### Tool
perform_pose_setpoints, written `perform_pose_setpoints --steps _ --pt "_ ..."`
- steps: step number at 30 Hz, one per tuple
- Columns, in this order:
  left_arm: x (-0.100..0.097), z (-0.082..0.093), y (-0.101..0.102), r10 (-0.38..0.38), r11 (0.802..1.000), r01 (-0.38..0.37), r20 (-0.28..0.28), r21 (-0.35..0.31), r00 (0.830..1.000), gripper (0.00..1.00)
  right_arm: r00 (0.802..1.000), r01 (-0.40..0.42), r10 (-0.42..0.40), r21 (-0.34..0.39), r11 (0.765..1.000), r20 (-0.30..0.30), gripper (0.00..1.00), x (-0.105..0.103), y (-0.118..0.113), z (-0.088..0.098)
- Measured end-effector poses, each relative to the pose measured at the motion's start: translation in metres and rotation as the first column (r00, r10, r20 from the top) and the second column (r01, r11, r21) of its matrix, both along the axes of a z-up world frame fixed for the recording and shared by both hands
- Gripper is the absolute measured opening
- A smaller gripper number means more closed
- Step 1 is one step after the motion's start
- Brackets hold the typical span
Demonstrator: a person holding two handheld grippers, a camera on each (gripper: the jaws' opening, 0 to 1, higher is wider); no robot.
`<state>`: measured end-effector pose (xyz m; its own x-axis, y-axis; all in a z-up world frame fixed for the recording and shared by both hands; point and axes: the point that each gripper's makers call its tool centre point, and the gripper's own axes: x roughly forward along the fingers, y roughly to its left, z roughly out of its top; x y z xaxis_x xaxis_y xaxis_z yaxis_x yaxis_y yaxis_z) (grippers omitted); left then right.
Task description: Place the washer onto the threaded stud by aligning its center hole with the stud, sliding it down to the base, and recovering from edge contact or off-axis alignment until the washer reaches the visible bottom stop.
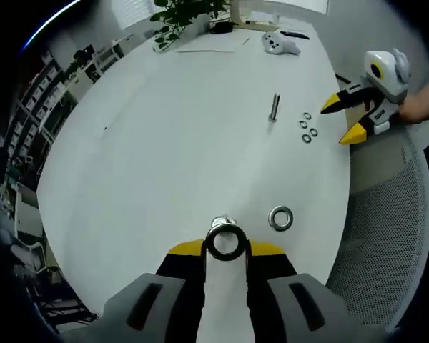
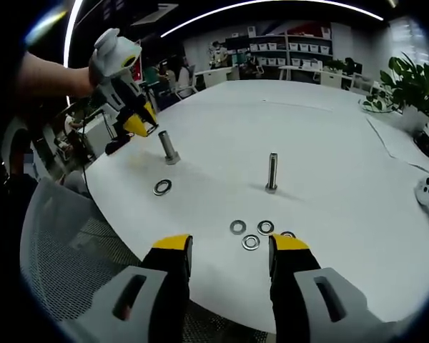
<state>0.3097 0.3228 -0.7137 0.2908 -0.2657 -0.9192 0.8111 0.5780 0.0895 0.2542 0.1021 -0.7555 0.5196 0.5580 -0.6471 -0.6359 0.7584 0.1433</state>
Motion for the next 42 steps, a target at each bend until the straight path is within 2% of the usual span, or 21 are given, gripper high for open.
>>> perform_pose_setpoints --steps 13,28,38,42 --pt "0.011 -0.012 -0.004 -0.027 0.999 0.027 -0.021 0.031 0.999 0.19 1.000 0.009 -0.009 -0.003 1.000 0.002 0.45 0.002 -0.002 0.000" --pt "0.013 -0.031 -0.009 -0.076 0.994 0.080 -0.057 0.069 0.995 0.19 1.000 0.016 -0.016 0.003 1.000 0.003 0.45 0.002 -0.002 0.001" --pt "0.010 -0.057 -0.009 -0.104 0.988 0.113 -0.085 0.106 0.991 0.19 1.000 0.018 -0.018 -0.001 1.000 0.000 0.45 0.003 -0.003 0.000" --pt "0.010 -0.063 -0.009 -0.109 0.986 0.119 -0.094 0.114 0.990 0.19 1.000 0.024 -0.024 0.002 1.000 0.000 0.45 0.003 -0.004 0.000"
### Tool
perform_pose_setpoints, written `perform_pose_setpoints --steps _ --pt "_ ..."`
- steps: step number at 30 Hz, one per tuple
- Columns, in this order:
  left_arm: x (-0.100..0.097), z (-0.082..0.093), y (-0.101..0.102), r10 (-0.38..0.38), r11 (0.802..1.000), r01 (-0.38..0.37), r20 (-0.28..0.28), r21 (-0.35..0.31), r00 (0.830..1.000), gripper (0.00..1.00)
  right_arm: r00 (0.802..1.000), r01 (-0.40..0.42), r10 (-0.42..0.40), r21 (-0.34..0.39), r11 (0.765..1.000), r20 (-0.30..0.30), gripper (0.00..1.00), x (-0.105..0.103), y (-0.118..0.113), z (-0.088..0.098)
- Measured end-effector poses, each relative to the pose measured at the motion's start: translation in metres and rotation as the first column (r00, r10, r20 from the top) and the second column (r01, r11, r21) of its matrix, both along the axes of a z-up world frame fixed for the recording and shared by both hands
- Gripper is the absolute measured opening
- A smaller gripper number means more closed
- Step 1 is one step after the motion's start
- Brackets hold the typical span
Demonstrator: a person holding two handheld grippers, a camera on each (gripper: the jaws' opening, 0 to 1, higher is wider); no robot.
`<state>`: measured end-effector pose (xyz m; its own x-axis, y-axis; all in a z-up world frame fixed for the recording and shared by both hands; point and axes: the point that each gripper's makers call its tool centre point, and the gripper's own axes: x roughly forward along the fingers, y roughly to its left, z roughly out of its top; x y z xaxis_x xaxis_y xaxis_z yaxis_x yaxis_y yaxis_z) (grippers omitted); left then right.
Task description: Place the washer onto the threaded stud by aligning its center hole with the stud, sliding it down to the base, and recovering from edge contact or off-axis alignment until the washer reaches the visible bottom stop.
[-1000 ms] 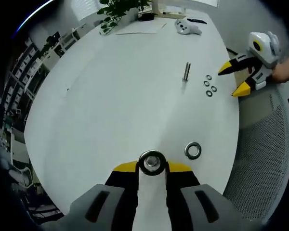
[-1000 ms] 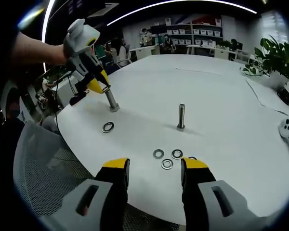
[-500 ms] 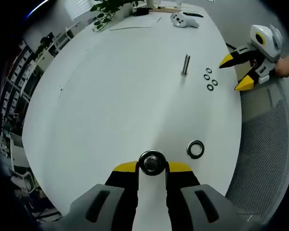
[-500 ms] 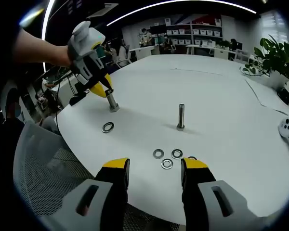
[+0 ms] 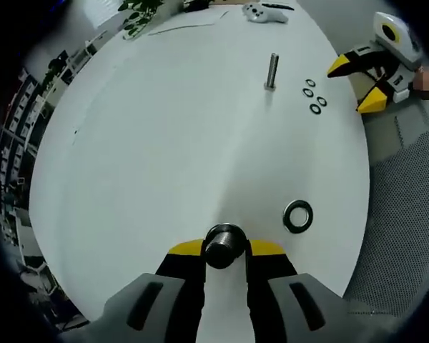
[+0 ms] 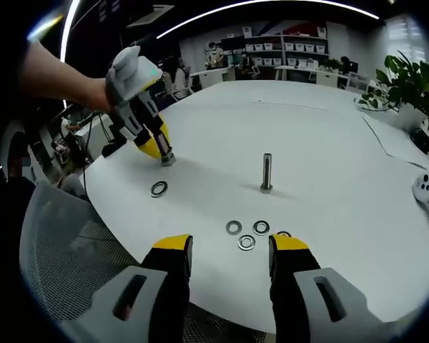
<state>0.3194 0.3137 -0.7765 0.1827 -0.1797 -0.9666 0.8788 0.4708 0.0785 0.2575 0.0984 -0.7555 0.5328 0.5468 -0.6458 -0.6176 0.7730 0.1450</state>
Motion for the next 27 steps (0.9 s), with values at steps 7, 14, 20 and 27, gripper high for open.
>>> perform_pose_setpoints --steps 7,14,20,27 --pt "0.0029 -0.0043 0.0014 0.002 1.000 -0.002 -0.009 0.000 1.000 0.19 1.000 -0.008 0.008 -0.003 1.000 -0.008 0.45 -0.0016 0.0012 -0.0011" --pt "0.0030 -0.0067 0.0006 0.026 1.000 -0.027 -0.017 -0.016 1.000 0.19 1.000 -0.017 0.017 -0.006 1.000 -0.011 0.45 -0.0024 0.0023 -0.0020" --pt "0.0025 -0.0072 0.0009 0.033 0.999 -0.034 -0.026 -0.026 0.999 0.20 1.000 -0.021 0.021 -0.010 1.000 -0.014 0.45 -0.0032 0.0025 -0.0027" --pt "0.0034 -0.0055 -0.0020 0.081 0.995 -0.083 -0.035 -0.064 0.996 0.20 1.000 -0.019 0.019 -0.011 1.000 -0.014 0.45 -0.0031 0.0021 -0.0030"
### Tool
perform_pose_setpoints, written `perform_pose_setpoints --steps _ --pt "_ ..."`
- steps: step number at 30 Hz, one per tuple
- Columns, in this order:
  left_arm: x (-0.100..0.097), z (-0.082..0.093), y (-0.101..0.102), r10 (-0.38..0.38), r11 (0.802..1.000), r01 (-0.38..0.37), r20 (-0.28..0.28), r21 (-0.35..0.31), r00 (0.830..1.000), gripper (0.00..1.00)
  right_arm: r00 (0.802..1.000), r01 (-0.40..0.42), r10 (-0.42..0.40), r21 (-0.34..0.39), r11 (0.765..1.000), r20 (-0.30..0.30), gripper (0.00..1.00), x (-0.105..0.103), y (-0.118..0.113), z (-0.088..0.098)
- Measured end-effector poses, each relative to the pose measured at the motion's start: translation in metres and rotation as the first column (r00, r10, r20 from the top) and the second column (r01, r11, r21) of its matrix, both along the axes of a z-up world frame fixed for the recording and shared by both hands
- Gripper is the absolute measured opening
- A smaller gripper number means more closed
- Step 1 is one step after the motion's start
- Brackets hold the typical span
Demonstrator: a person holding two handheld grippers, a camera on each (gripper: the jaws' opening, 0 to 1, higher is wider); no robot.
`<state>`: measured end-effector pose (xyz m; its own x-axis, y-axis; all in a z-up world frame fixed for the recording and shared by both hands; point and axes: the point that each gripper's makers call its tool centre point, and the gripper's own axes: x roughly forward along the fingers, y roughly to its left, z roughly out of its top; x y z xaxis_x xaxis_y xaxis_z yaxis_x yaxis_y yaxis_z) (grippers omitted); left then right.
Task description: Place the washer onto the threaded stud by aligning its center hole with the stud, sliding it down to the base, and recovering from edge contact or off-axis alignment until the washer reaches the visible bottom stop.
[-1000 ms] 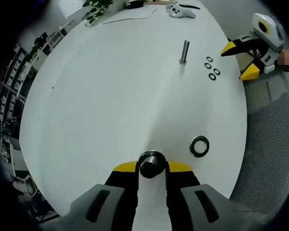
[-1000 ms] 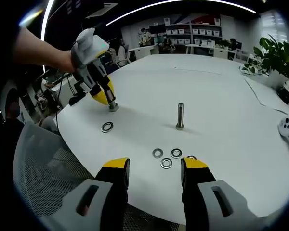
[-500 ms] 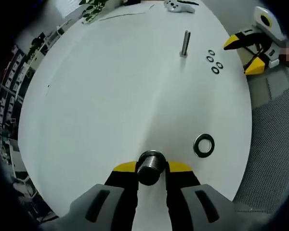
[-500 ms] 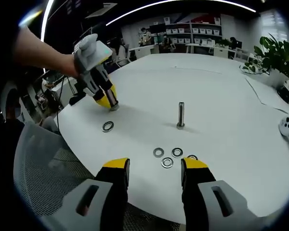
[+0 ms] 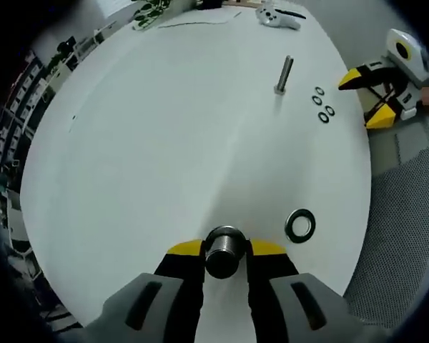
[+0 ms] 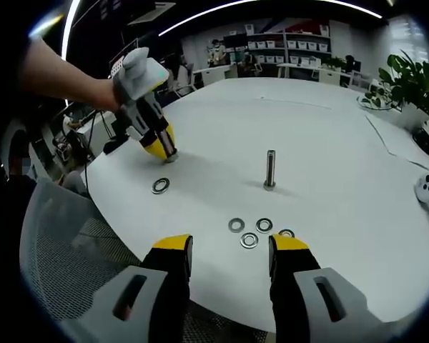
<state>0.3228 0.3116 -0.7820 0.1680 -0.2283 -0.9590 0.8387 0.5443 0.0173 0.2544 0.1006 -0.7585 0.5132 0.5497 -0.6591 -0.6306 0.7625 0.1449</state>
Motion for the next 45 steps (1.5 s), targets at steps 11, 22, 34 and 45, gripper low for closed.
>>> perform_pose_setpoints --steps 11,22,34,45 --pt "0.003 0.010 -0.004 0.032 0.999 -0.030 0.041 -0.039 0.999 0.23 1.000 -0.009 0.009 0.000 1.000 -0.001 0.45 -0.001 0.002 0.001" --pt "-0.001 0.024 0.006 0.115 0.992 -0.108 0.091 -0.071 0.989 0.27 0.999 -0.033 0.034 0.004 0.999 -0.008 0.45 -0.003 0.005 -0.001" --pt "-0.014 0.031 0.012 0.224 0.968 -0.208 0.115 -0.141 0.968 0.31 0.998 -0.058 0.058 0.007 0.998 -0.007 0.45 -0.005 0.009 0.000" --pt "-0.029 0.028 0.017 0.309 0.941 -0.286 0.112 -0.180 0.945 0.31 0.998 -0.068 0.068 0.007 0.998 -0.010 0.45 -0.006 0.010 -0.001"
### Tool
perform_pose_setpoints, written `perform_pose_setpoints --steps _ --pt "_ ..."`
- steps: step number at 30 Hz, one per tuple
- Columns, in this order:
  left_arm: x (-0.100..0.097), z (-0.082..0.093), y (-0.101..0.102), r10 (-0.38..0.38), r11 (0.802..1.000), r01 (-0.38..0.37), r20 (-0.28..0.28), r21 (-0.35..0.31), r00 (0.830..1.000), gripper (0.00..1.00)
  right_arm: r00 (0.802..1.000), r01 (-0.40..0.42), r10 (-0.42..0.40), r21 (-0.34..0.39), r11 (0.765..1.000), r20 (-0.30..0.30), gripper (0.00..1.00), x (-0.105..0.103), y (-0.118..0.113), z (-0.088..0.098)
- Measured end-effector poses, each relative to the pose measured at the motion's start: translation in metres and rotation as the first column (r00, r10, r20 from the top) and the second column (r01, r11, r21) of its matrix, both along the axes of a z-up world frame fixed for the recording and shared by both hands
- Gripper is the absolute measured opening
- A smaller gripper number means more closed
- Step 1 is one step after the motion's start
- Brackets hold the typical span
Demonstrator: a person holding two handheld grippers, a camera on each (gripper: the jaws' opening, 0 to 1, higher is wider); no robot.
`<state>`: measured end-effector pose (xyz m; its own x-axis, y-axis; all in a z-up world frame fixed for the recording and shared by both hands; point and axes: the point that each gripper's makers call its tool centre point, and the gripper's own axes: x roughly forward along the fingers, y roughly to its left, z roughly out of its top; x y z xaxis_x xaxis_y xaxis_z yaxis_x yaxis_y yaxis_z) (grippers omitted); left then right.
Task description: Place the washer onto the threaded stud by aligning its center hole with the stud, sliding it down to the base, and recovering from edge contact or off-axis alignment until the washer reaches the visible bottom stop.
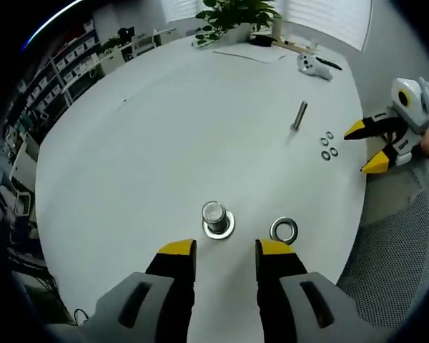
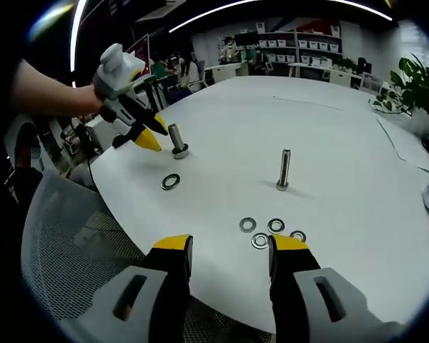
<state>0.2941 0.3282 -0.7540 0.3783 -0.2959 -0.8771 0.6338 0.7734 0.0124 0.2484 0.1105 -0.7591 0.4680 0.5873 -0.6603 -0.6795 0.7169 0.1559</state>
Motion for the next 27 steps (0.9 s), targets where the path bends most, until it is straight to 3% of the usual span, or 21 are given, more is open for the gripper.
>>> perform_pose_setpoints --steps 15,27 --pt "-0.020 -0.007 -0.017 0.086 0.992 -0.087 -0.015 -0.093 0.996 0.31 1.000 -0.010 0.010 -0.008 1.000 -0.004 0.45 -0.001 0.001 -0.002" --pt "-0.037 -0.019 -0.045 0.015 0.997 -0.018 -0.037 -0.077 0.999 0.34 1.000 -0.001 0.001 -0.003 1.000 -0.005 0.45 0.000 0.000 -0.001"
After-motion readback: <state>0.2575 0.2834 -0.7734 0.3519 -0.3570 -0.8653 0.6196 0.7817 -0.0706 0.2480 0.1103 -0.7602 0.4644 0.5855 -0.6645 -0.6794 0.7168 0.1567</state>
